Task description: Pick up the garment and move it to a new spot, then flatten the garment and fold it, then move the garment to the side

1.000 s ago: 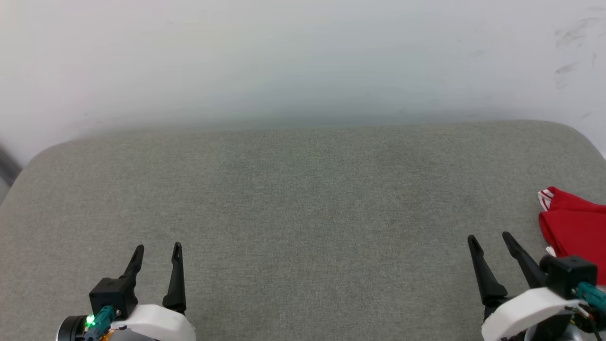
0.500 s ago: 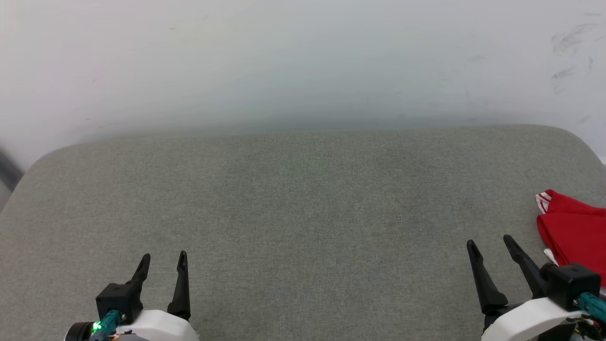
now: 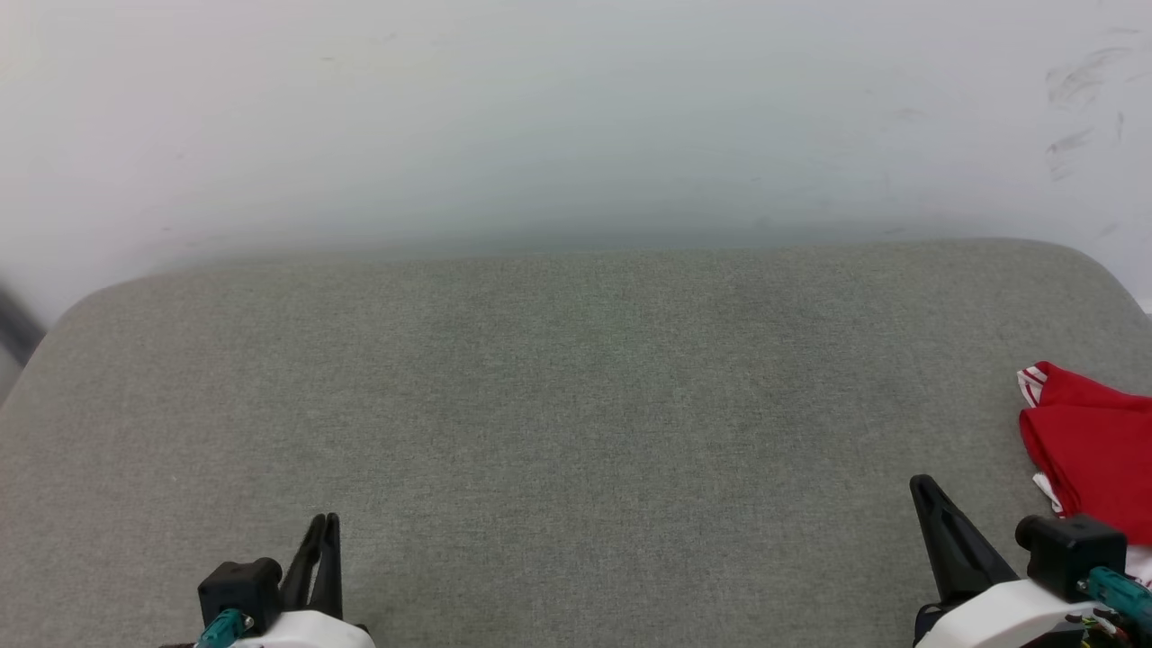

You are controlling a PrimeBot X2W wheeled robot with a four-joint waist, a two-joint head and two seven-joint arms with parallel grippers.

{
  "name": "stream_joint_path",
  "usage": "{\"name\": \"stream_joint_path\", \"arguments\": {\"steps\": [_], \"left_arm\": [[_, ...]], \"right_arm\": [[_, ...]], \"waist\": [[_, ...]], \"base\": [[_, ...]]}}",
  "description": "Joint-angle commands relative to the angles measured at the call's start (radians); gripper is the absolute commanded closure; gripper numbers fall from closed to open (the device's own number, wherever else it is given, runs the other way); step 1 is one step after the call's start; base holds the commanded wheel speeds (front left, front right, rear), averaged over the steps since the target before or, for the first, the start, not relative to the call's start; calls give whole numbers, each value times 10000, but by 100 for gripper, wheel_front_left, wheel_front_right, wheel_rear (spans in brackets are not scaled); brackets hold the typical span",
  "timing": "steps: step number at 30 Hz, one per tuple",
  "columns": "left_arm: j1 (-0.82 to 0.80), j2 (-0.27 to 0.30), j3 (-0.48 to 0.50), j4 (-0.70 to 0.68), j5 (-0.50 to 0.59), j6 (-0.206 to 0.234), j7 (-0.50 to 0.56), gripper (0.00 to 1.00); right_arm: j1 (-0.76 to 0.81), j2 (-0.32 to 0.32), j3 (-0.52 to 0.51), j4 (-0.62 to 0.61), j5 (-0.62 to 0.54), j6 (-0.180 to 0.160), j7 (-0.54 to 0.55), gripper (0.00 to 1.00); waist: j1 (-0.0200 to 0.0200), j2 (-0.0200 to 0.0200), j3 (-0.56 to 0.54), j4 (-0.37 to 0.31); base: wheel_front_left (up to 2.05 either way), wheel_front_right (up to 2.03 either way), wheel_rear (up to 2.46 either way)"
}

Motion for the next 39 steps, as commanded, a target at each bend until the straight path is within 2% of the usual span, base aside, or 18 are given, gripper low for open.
{"name": "stream_joint_path", "arguments": {"steps": [1,18,39], "left_arm": [[-80,-8,95,-59,-220,-58,63,100],[-370,-531,912,-20,-2782,-672,804,100],[-629,-1054,1718,-38,-5324,-1286,1537,100]], "right_arm": [[-68,11,-21,-30,262,-2,-7,100],[-564,150,-309,596,3423,-2,147,100],[-1057,298,-599,1213,6524,-3,299,100]], "waist": [[0,0,6,3],[0,0,81,42],[0,0,174,90]], "base": [[0,0,0],[0,0,0],[0,0,0]]}}
